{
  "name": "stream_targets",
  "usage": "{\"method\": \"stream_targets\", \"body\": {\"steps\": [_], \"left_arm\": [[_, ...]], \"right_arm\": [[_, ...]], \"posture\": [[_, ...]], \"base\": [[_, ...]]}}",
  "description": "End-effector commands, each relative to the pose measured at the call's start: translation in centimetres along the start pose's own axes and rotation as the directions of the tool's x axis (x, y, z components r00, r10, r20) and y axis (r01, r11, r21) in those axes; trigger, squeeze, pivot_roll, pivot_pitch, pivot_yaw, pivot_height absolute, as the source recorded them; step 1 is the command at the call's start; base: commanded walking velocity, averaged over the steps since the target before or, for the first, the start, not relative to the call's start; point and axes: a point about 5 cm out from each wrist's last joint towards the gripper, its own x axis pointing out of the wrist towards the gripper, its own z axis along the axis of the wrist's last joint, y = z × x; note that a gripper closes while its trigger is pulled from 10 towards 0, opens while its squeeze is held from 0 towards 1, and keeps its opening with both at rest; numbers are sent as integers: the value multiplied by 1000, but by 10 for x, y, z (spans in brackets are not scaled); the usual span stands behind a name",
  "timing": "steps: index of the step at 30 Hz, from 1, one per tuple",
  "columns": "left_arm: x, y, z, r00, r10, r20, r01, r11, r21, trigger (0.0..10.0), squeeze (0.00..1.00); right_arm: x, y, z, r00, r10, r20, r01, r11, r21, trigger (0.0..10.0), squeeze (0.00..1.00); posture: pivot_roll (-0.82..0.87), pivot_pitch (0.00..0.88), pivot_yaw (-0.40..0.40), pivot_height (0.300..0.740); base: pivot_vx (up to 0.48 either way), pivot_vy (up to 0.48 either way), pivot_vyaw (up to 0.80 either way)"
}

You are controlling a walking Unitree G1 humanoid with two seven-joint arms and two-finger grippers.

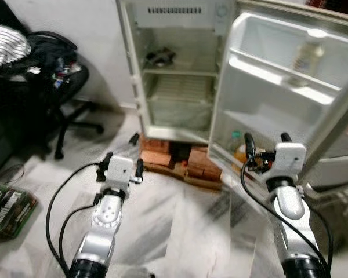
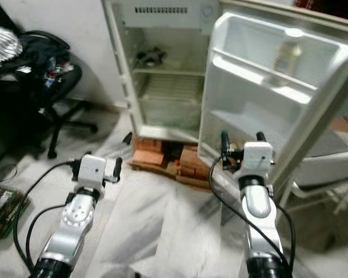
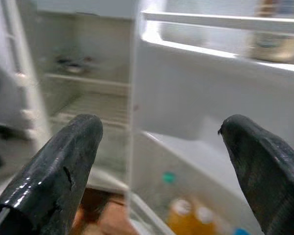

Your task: Restocking fridge

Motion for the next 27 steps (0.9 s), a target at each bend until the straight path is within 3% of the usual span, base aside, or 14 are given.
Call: {"method": "stream_targets", "body": {"steps": [1,10,12,13,15,17,19,20,21,24,26,27], "left_arm": [[4,-5,9,1000,-9,29,9,1000,0,10000,0],[3,-9,9,999,-33,35,33,999,0,10000,0],[3,-10,9,999,-36,34,36,999,-16,10000,0],[3,-10,9,999,-37,33,38,999,-21,10000,0],[3,-9,9,999,-37,30,38,999,-24,10000,0],[3,-10,9,999,-40,33,41,999,-27,10000,0],[2,-10,10,998,-45,36,46,999,-27,10000,0],[2,-10,9,998,-48,36,49,998,-25,10000,0],[2,-10,10,998,-49,36,50,998,-25,10000,0],[2,-10,10,998,-49,38,50,998,-29,10000,0],[2,-9,10,998,-48,40,50,998,-30,10000,0],[2,-9,10,998,-48,42,49,999,-24,10000,0]], "right_arm": [[0,-9,2,1000,-18,9,18,1000,-15,10000,0],[1,-8,1,1000,12,3,-12,1000,26,10000,0],[-3,3,-5,992,121,-33,-118,989,88,10000,0],[-9,15,-10,962,263,-69,-250,957,149,10000,0],[-14,24,-13,930,358,-88,-338,923,184,10000,0],[-23,34,-14,868,488,-95,-458,859,230,10000,0],[-36,43,-17,770,627,-118,-590,771,240,10000,0],[-48,45,-22,684,711,-161,-672,701,239,10000,0],[-52,45,-25,657,732,-183,-692,681,240,10000,0],[-56,37,-34,610,751,-252,-713,659,239,10000,0],[-55,29,-42,610,725,-320,-715,678,171,10000,0],[-50,21,-47,635,683,-362,-690,711,131,10000,0]], "posture": [[-8,0,35,740],[-6,0,34,740],[-7,0,36,740],[-7,0,38,740],[-7,0,37,740],[-7,0,37,740],[-9,0,38,740],[-6,0,38,740],[-5,0,37,740],[-2,0,37,740],[-1,0,38,740],[0,0,38,740]], "base": [[296,-371,0],[89,-434,0],[0,-180,0],[0,0,0],[0,0,0],[0,0,0],[0,0,0],[0,0,0],[0,0,0],[0,0,0],[0,0,0],[0,0,0]]}}
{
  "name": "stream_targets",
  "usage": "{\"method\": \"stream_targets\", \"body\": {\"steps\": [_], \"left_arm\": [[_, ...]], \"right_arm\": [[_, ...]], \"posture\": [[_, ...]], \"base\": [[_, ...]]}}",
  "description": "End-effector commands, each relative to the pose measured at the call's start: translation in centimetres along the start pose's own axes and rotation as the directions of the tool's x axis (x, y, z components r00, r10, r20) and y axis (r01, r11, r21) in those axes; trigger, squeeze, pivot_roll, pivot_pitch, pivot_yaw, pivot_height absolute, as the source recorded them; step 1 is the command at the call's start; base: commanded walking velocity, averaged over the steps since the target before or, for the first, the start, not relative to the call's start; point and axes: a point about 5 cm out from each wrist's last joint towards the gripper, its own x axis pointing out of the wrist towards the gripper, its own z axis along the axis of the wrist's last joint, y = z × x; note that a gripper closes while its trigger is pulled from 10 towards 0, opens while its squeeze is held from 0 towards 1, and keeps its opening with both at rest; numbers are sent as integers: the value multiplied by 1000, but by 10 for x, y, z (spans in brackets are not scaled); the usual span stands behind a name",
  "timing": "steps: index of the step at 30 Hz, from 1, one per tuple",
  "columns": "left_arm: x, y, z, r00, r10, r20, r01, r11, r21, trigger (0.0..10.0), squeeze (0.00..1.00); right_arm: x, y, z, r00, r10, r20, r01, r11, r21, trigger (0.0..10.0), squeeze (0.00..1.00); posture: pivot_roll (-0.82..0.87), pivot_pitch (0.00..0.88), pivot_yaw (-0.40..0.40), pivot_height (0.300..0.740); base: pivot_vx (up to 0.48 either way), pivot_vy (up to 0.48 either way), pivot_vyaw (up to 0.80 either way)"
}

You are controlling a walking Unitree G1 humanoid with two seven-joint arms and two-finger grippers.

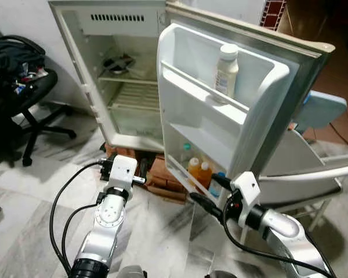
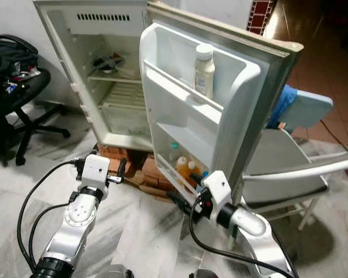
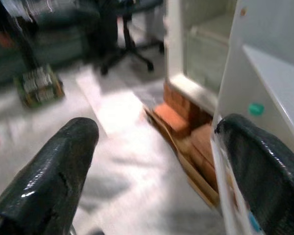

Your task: Restocking fridge

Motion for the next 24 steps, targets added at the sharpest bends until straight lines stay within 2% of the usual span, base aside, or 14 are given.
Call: {"method": "stream_targets", "body": {"steps": [1,3,7,11,17,20,23,24], "left_arm": [[-1,7,1,1000,13,12,-13,1000,16,10000,0],[-1,7,2,1000,9,13,-9,1000,25,10000,0],[-2,7,0,1000,9,2,-9,1000,22,10000,0],[-1,7,-1,1000,6,-5,-6,1000,25,10000,0],[-2,7,-2,1000,7,-17,-6,1000,30,10000,0],[-2,7,-3,1000,7,-22,-6,1000,31,10000,0],[-2,6,-2,1000,1,-14,0,999,35,10000,0],[-2,6,-1,1000,-1,-11,1,999,39,10000,0]], "right_arm": [[-1,-15,-3,995,-86,-52,82,995,-60,10000,0],[-5,-35,0,978,-199,-64,193,977,-94,10000,0],[-10,-51,9,957,-288,-22,286,954,-89,10000,0],[-10,-50,6,965,-259,-45,254,962,-103,10000,0],[-11,-33,-3,990,-108,-92,101,992,-79,10000,0],[-12,-30,-4,992,-72,-102,63,994,-86,10000,0],[-10,-39,2,989,-127,-76,119,987,-107,10000,0],[-9,-45,8,984,-176,-36,171,979,-109,10000,0]], "posture": [[2,0,39,740],[0,0,41,740],[-3,0,43,740],[-4,0,45,740],[-1,0,46,740],[1,0,46,740],[2,0,45,740],[2,0,46,740]], "base": [[0,0,0],[0,0,0],[0,-192,0],[0,-480,0],[0,-480,0],[0,-480,0],[0,-475,0],[0,-480,0]]}}
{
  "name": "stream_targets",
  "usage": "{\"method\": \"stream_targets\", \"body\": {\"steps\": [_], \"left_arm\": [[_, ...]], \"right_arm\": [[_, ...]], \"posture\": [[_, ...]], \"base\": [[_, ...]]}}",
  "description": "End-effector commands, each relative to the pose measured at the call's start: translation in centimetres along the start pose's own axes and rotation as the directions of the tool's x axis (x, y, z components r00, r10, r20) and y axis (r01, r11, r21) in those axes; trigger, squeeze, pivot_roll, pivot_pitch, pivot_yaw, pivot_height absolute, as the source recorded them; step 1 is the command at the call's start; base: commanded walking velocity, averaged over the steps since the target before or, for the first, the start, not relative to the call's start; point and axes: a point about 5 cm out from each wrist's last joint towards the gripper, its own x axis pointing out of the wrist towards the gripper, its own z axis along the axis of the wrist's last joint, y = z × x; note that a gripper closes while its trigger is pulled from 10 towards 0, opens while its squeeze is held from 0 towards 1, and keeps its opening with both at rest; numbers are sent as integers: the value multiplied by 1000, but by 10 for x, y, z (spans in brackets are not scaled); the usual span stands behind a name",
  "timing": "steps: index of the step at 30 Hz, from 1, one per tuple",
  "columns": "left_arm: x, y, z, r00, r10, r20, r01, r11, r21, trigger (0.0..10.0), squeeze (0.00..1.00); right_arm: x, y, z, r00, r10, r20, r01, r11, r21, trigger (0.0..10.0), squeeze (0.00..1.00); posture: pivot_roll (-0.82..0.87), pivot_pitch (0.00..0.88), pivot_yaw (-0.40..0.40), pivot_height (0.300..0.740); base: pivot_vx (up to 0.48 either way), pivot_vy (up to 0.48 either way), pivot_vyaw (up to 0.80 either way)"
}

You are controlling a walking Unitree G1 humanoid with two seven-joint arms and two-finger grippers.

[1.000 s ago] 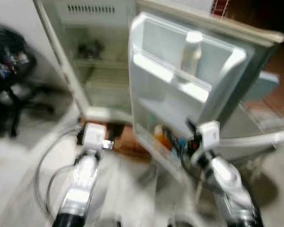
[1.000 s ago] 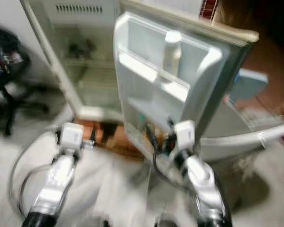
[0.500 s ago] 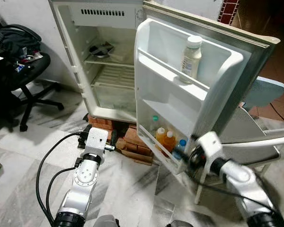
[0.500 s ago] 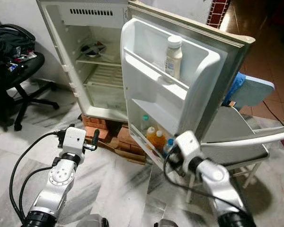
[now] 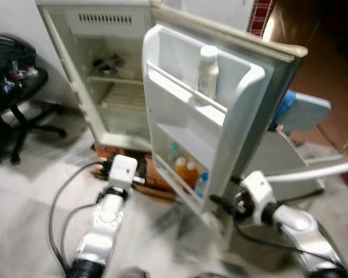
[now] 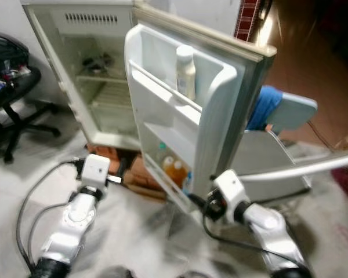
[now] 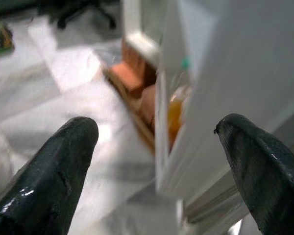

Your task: Restocking fridge

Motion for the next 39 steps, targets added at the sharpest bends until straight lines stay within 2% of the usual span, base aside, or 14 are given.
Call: {"method": "stream_targets", "body": {"steps": [1,4,10,13,18,19,20,23,30,32,35,37,38,39], "left_arm": [[2,-4,7,1000,-14,22,14,1000,2,10000,0],[2,-3,7,1000,1,23,-1,1000,-6,10000,0],[2,4,0,998,53,-37,-54,998,-43,10000,0],[2,5,-2,997,55,-51,-58,996,-64,10000,0],[2,4,-2,997,44,-56,-47,997,-63,10000,0],[3,2,-4,997,24,-76,-29,998,-63,10000,0],[3,2,-4,997,24,-76,-29,998,-63,10000,0],[3,-2,-8,993,3,-114,-11,997,-70,10000,0],[4,0,-9,991,13,-131,-24,996,-87,10000,0],[4,-1,-9,991,13,-134,-25,996,-90,10000,0],[4,-1,-9,991,15,-134,-27,995,-91,10000,0],[3,-1,-9,991,16,-132,-29,995,-96,10000,0],[3,0,-9,991,17,-130,-30,995,-98,10000,0],[2,0,-7,993,13,-114,-24,995,-96,10000,0]], "right_arm": [[-3,-12,7,997,-73,34,73,997,-13,10000,0],[-2,-32,27,957,-242,160,246,969,-5,10000,0],[-2,-39,56,895,-322,308,340,940,-5,10000,0],[2,-40,72,838,-387,385,401,915,47,10000,0],[8,-37,84,800,-424,425,428,899,92,10000,0],[11,-39,90,768,-468,438,461,878,131,10000,0],[11,-39,90,768,-468,438,461,878,131,10000,0],[20,-47,100,703,-575,419,510,818,268,10000,0],[39,-46,124,681,-583,443,471,812,344,10000,0],[47,-40,137,693,-546,471,399,834,381,10000,0],[53,-20,154,727,-397,560,201,903,379,10000,0],[48,7,169,739,-182,649,-63,940,335,10000,0],[45,18,172,731,-93,676,-170,935,312,10000,0],[32,39,177,690,85,719,-344,913,221,10000,0]], "posture": [[2,0,46,740],[4,0,43,740],[4,0,44,740],[8,0,42,740],[8,0,42,740],[9,0,41,740],[9,0,41,740],[6,0,42,740],[15,0,36,740],[20,0,33,740],[25,0,27,740],[25,0,24,740],[25,0,24,740],[24,0,23,740]], "base": [[0,-480,0],[0,0,0],[0,0,0],[0,0,-454],[0,0,0],[0,0,669],[0,0,669],[0,0,0],[0,0,0],[0,0,0],[0,0,0],[0,0,0],[0,0,0],[0,0,0]]}}
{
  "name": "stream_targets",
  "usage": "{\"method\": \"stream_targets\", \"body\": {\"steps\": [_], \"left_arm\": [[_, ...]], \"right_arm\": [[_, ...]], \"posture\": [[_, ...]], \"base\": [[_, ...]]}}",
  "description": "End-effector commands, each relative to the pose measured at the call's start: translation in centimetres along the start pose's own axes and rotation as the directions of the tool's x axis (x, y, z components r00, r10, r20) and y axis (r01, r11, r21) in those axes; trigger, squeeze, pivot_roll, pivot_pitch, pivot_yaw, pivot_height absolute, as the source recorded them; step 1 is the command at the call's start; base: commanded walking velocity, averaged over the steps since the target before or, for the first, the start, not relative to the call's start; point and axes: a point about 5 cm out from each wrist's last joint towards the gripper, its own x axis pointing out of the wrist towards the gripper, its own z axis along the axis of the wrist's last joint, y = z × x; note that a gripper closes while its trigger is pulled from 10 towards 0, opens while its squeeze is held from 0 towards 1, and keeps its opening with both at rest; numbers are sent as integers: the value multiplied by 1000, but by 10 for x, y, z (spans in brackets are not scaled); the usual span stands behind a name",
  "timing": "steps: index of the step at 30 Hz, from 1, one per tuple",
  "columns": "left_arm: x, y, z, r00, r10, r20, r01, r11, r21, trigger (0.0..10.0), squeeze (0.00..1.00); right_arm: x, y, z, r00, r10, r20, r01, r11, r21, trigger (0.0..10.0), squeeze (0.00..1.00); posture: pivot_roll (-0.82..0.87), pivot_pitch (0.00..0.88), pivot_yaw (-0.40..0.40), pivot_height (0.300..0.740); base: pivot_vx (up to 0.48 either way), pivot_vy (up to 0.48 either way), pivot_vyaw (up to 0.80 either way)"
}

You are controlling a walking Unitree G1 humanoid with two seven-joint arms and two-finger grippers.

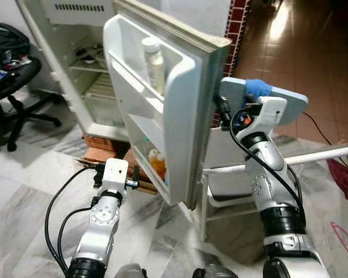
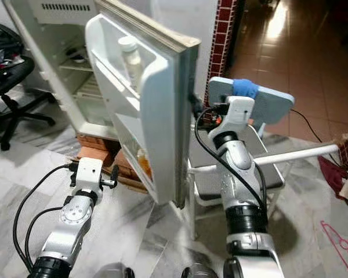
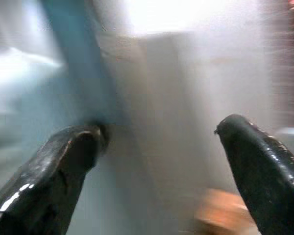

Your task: Restocking fridge

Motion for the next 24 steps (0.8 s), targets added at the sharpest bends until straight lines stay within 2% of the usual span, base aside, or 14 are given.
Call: {"method": "stream_targets", "body": {"steps": [1,2,4,5,6,7,8,11,13,16,18,22,23,24], "left_arm": [[-1,3,2,1000,-4,13,4,1000,-2,10000,0],[-2,1,3,1000,-14,25,14,1000,6,10000,0],[-2,0,3,999,-25,24,25,1000,18,10000,0],[-1,-1,3,999,-31,21,31,999,22,10000,0],[0,-3,2,999,-45,10,45,999,27,10000,0],[0,-3,2,999,-45,10,45,999,27,10000,0],[0,-5,2,998,-62,-2,62,998,25,10000,0],[0,-6,1,997,-70,-19,70,997,22,10000,0],[-1,6,-3,999,5,-41,-6,1000,-23,10000,0],[-2,18,-5,997,70,-45,-71,997,-30,10000,0],[-7,39,-10,983,179,-51,-180,983,-17,10000,0],[-20,65,-26,955,281,-93,-281,960,11,10000,0],[-20,65,-26,955,281,-93,-281,960,11,10000,0],[-25,71,-34,946,297,-130,-299,954,4,10000,0]], "right_arm": [[2,38,11,964,265,25,-266,962,66,10000,0],[-9,51,12,928,373,12,-372,922,111,10000,0],[-19,55,12,908,420,1,-416,899,137,10000,0],[-22,51,8,917,397,-22,-392,912,119,10000,0],[-23,35,-5,953,292,-81,-287,956,59,10000,0],[-23,35,-5,953,292,-81,-287,956,59,10000,0],[-24,21,-14,973,201,-116,-201,979,13,10000,0],[-28,10,-15,984,125,-130,-127,992,-9,10000,0],[-28,-11,-21,985,-59,-161,41,992,-116,10000,0],[-27,-16,-21,981,-96,-171,70,986,-153,10000,0],[-22,-22,-19,974,-173,-150,145,973,-181,10000,0],[0,-17,-18,977,-190,-97,171,969,-176,10000,0],[0,-17,-18,977,-190,-97,171,969,-176,10000,0],[12,-6,-19,987,-136,-90,122,982,-146,10000,0]], "posture": [[24,0,23,740],[20,0,23,740],[13,0,26,740],[9,0,29,740],[5,0,34,740],[5,0,34,740],[5,0,37,740],[4,0,41,740],[11,0,44,740],[20,0,40,740],[39,0,32,740],[61,0,21,740],[61,0,21,740],[79,0,16,740]], "base": [[0,0,0],[0,0,0],[0,0,0],[0,0,0],[0,0,0],[0,0,0],[0,0,0],[0,0,0],[0,0,0],[0,0,0],[0,0,0],[0,0,0],[0,0,0],[0,0,0]]}}
